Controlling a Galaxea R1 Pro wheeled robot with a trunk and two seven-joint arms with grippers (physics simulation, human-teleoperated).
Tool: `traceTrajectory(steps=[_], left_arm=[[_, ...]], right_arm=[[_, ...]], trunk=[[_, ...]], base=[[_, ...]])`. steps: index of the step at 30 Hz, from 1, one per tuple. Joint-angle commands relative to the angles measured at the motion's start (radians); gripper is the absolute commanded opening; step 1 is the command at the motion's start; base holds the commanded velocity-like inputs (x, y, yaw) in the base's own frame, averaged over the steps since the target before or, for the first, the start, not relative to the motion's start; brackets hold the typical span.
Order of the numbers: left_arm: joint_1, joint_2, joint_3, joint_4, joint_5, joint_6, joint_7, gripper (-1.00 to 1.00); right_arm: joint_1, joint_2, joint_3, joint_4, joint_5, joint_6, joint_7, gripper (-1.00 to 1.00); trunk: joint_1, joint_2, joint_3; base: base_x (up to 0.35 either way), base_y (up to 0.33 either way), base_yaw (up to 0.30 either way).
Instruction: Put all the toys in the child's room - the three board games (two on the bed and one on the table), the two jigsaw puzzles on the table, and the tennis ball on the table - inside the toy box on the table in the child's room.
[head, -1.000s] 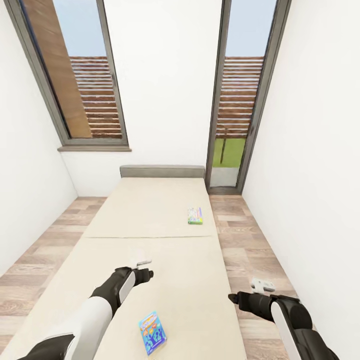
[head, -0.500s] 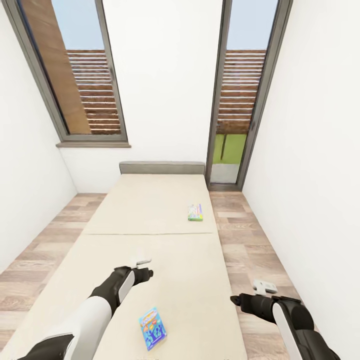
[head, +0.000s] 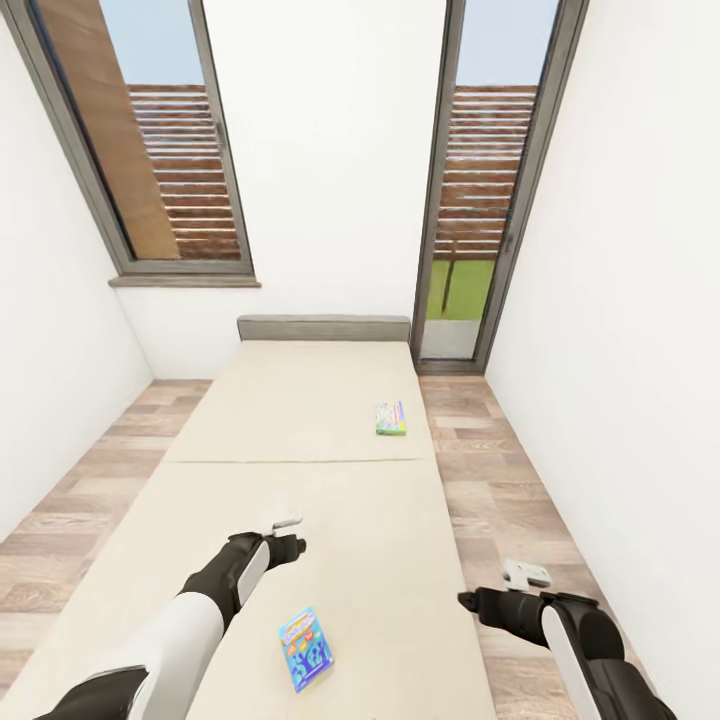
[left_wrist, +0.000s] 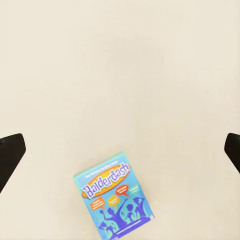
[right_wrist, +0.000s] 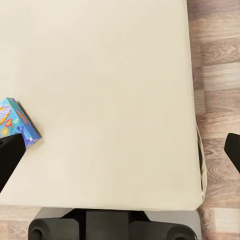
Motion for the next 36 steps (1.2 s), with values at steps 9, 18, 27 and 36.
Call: traceTrajectory(steps=[9, 18, 27, 36], left_arm=[[-0.001, -0.003, 0.005, -0.002, 0.001, -0.016, 0.003, 1.0], [0.0, -0.003, 0.004, -0.001, 0.001, -0.029, 0.003, 1.0], [0.0, -0.001, 0.004, -0.001, 0.001, -0.028, -0.005, 1.0], [-0.005, -0.002, 0.008, -0.017, 0.002, -0.008, -0.011, 1.0]], right_arm=[[0.001, -0.01, -0.002, 0.004, 0.003, 0.005, 0.008, 1.0], [0.001, -0.008, -0.002, 0.001, 0.003, 0.006, 0.008, 1.0], [0.001, -0.012, -0.003, 0.001, 0.004, 0.007, 0.008, 1.0], [-0.001, -0.014, -0.005, 0.001, 0.005, 0.011, 0.008, 1.0]], trunk=[[0.001, -0.002, -0.017], [0.001, -0.002, -0.032], [0.001, -0.002, -0.046], [0.001, -0.002, -0.061]], base=[[0.0, 0.0, 0.0], [0.0, 0.0, 0.0], [0.0, 0.0, 0.0], [0.0, 0.0, 0.0]])
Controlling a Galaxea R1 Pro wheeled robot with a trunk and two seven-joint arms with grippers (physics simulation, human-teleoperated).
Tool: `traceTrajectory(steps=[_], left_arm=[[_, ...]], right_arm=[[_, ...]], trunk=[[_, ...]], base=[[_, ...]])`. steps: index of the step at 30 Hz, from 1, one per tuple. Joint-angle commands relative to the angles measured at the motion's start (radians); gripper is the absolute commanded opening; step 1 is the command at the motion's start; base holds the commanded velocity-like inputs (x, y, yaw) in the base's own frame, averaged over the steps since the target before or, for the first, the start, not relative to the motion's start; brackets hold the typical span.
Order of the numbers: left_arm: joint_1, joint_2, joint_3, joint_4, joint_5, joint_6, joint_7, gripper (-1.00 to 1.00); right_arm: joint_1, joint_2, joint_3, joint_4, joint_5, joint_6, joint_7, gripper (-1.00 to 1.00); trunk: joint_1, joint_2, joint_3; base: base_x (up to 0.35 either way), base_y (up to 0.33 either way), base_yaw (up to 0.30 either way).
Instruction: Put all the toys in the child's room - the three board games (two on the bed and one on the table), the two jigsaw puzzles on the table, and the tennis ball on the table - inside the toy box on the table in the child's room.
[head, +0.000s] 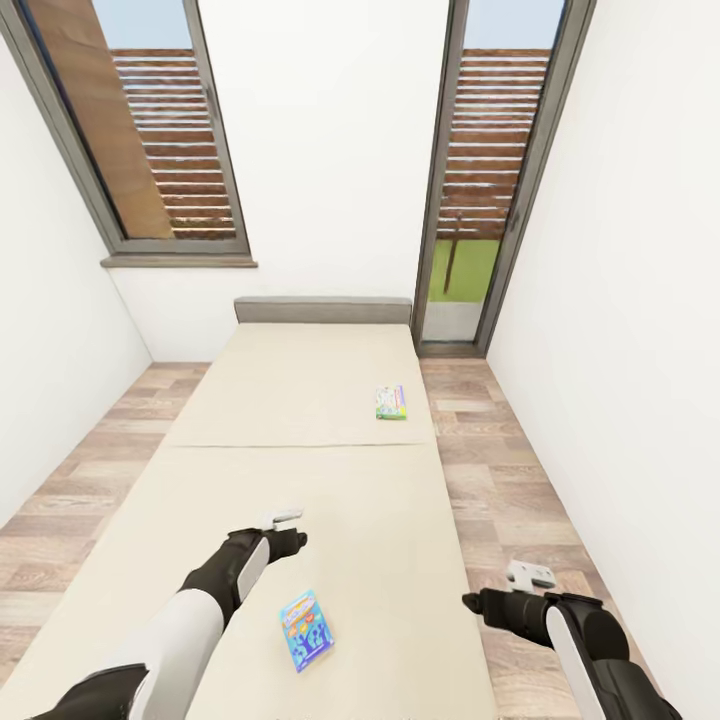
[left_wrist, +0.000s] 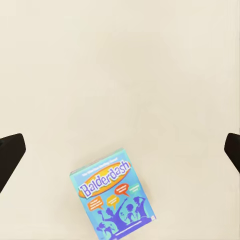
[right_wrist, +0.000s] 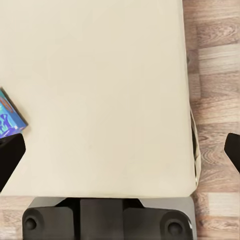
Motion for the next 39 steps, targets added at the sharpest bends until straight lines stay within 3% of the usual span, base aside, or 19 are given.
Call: traceTrajectory(steps=[1, 10, 17, 22, 28, 31, 34, 39], left_arm=[[-0.003, -0.002, 0.004, -0.009, 0.001, 0.014, 0.002, 1.0], [-0.04, -0.011, 0.006, -0.125, 0.003, 0.197, -0.007, 1.0], [-0.107, -0.032, 0.009, -0.137, 0.005, 0.234, -0.004, 1.0], [-0.115, -0.043, 0.009, -0.124, 0.005, 0.233, -0.001, 1.0], [-0.118, -0.043, 0.009, -0.086, 0.005, 0.213, -0.001, 1.0], [-0.118, -0.042, 0.009, -0.081, 0.005, 0.199, 0.0, 1.0], [-0.118, -0.042, 0.008, -0.061, 0.005, 0.168, 0.001, 1.0], [-0.118, -0.042, 0.009, -0.001, 0.005, 0.086, 0.003, 1.0]], right_arm=[[-0.001, 0.0, -0.001, -0.001, 0.004, 0.007, 0.007, 1.0], [-0.005, -0.002, -0.005, 0.003, 0.004, 0.041, 0.006, 1.0], [-0.007, -0.005, -0.008, 0.0, 0.0, 0.045, 0.007, 1.0], [-0.007, -0.011, -0.034, -0.006, -0.008, 0.059, 0.013, 1.0], [-0.002, -0.033, -0.136, -0.008, -0.017, 0.069, 0.037, 1.0], [-0.001, -0.036, -0.181, -0.008, -0.018, 0.069, 0.082, 1.0], [0.0, -0.045, -0.219, -0.009, -0.018, 0.069, 0.177, 1.0], [0.0, -0.079, -0.236, -0.009, -0.017, 0.069, 0.313, 1.0]], trunk=[[0.001, -0.002, -0.004], [0.001, -0.002, -0.018], [0.001, -0.002, -0.03], [0.001, -0.002, -0.038], [0.001, -0.002, -0.048], [0.001, -0.002, -0.053], [0.001, -0.002, -0.058], [0.001, -0.002, -0.066]], base=[[0.0, 0.0, 0.0], [0.0, 0.0, 0.0], [0.0, 0.0, 0.0], [0.0, 0.0, 0.0], [0.0, 0.0, 0.0], [0.0, 0.0, 0.0], [0.0, 0.0, 0.0], [0.0, 0.0, 0.0]])
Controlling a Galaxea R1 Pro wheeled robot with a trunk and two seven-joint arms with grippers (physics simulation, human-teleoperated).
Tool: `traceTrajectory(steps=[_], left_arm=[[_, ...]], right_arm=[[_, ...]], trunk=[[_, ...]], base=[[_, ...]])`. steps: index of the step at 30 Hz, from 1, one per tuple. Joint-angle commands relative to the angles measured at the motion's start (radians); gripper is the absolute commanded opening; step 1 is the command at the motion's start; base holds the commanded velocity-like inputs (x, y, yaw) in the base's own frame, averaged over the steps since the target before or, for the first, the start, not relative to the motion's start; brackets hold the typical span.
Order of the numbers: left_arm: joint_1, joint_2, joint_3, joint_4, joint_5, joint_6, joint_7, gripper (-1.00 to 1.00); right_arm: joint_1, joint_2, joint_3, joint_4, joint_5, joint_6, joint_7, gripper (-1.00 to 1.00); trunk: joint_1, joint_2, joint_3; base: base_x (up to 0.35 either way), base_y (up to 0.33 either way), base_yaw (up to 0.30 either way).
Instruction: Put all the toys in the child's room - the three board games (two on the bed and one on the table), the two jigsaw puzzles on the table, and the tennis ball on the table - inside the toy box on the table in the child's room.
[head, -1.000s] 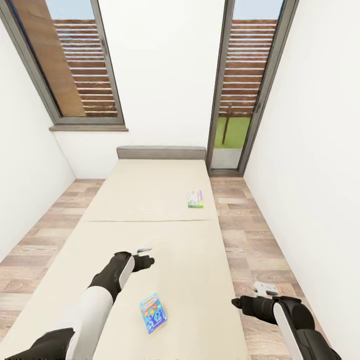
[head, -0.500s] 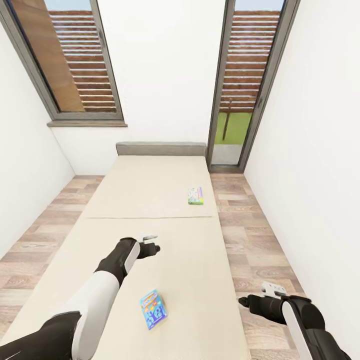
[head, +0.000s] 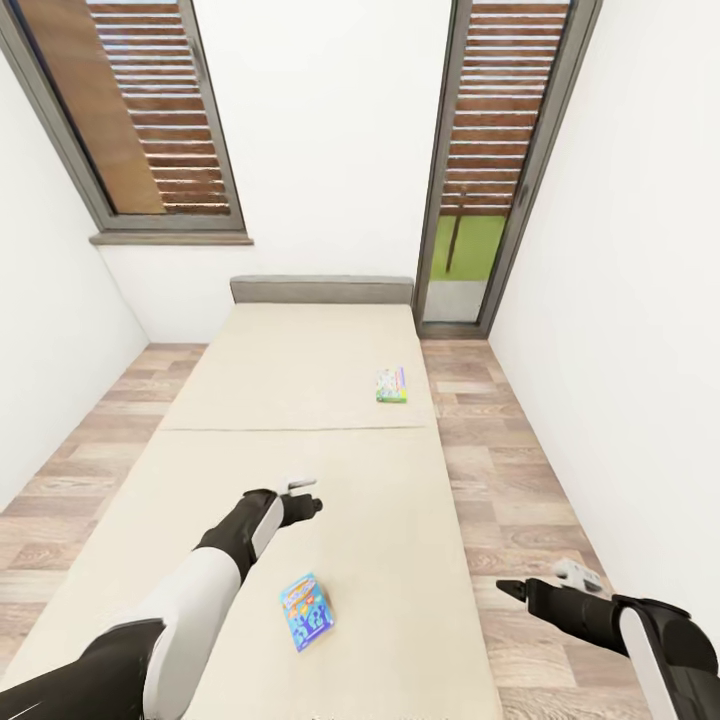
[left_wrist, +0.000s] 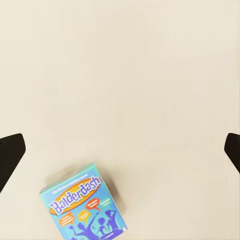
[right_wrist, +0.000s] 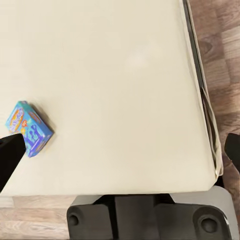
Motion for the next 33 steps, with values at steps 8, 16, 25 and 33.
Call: traceTrajectory(steps=[8, 16, 25, 33], left_arm=[[-0.001, 0.0, 0.003, 0.026, 0.0, -0.046, 0.006, 1.0], [-0.001, 0.002, 0.001, 0.03, -0.003, -0.052, 0.008, 1.0], [-0.001, 0.004, -0.002, 0.031, -0.01, -0.055, 0.019, 1.0], [0.002, 0.007, -0.003, 0.031, -0.012, -0.057, 0.021, 1.0]], right_arm=[[-0.001, -0.02, -0.005, 0.001, 0.01, 0.005, 0.084, 1.0], [-0.001, -0.021, -0.006, 0.001, 0.012, 0.005, 0.091, 1.0], [-0.001, -0.021, -0.006, 0.0, 0.005, 0.005, 0.095, 1.0], [-0.001, -0.02, -0.005, 0.0, 0.002, 0.005, 0.103, 1.0]], trunk=[[0.001, -0.002, -0.015], [0.001, -0.002, -0.028], [0.001, -0.002, -0.043], [0.001, -0.002, -0.056]], base=[[0.0, 0.0, 0.0], [0.0, 0.0, 0.0], [0.0, 0.0, 0.0], [0.0, 0.0, 0.0]])
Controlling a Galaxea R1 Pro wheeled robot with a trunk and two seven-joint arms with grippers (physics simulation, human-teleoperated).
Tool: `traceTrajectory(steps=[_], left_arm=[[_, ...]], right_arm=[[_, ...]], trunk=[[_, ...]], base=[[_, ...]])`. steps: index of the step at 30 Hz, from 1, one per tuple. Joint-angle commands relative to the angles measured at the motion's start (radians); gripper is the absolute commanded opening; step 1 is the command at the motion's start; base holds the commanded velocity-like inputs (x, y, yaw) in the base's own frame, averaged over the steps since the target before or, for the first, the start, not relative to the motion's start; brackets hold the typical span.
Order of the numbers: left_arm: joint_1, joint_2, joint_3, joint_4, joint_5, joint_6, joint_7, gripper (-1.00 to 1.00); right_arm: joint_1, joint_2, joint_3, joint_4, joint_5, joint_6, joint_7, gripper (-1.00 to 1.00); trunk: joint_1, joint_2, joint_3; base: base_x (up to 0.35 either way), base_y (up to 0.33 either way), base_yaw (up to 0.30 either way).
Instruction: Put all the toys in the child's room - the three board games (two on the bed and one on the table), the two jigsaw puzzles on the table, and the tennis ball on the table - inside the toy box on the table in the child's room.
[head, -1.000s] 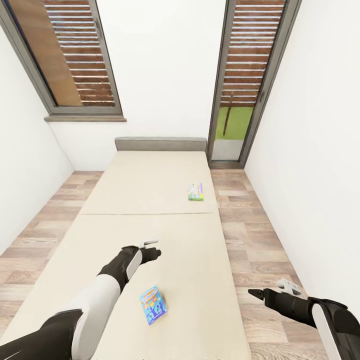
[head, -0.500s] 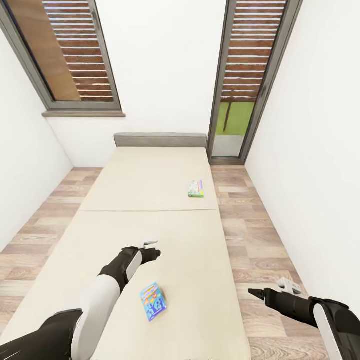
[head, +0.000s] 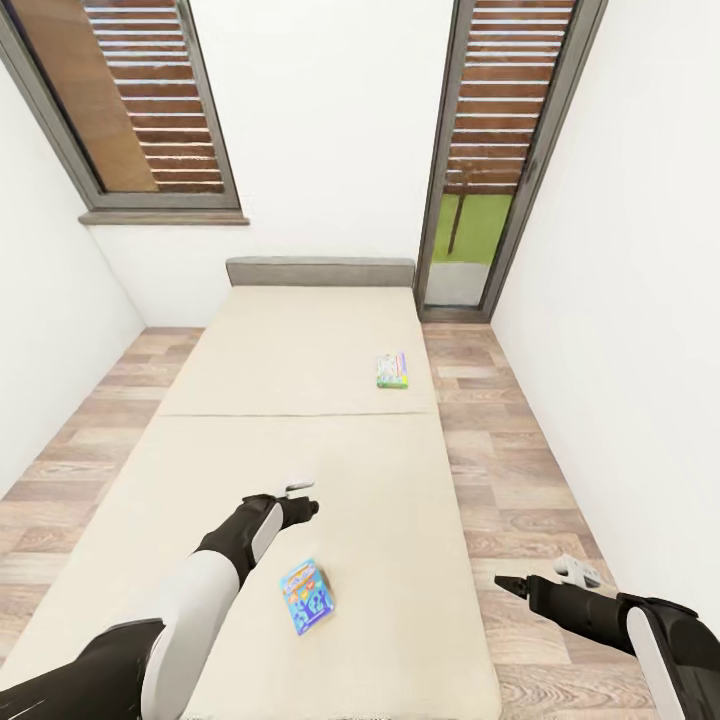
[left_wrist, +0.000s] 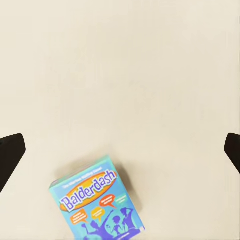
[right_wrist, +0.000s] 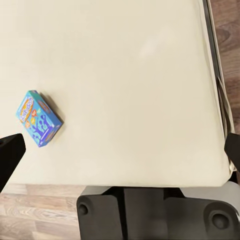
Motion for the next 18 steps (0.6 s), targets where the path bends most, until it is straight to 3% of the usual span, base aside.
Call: traceTrajectory(steps=[1, 9, 18], left_arm=[[0.0, -0.001, 0.004, -0.002, 0.0, 0.006, 0.003, 1.0], [0.002, -0.001, 0.003, -0.002, 0.0, 0.004, 0.004, 1.0], [0.003, -0.002, 0.002, 0.009, 0.001, -0.059, 0.006, 1.0]], right_arm=[[-0.001, 0.0, -0.001, -0.001, 0.001, 0.005, 0.005, 1.0], [-0.001, -0.001, -0.002, 0.0, 0.001, 0.005, 0.007, 1.0], [-0.001, 0.0, -0.001, 0.001, 0.001, 0.005, 0.007, 1.0]], trunk=[[0.0, -0.002, -0.003], [0.0, -0.002, -0.016], [0.0, -0.002, -0.031]], base=[[0.0, 0.0, 0.0], [0.0, 0.0, 0.0], [0.0, 0.0, 0.0]])
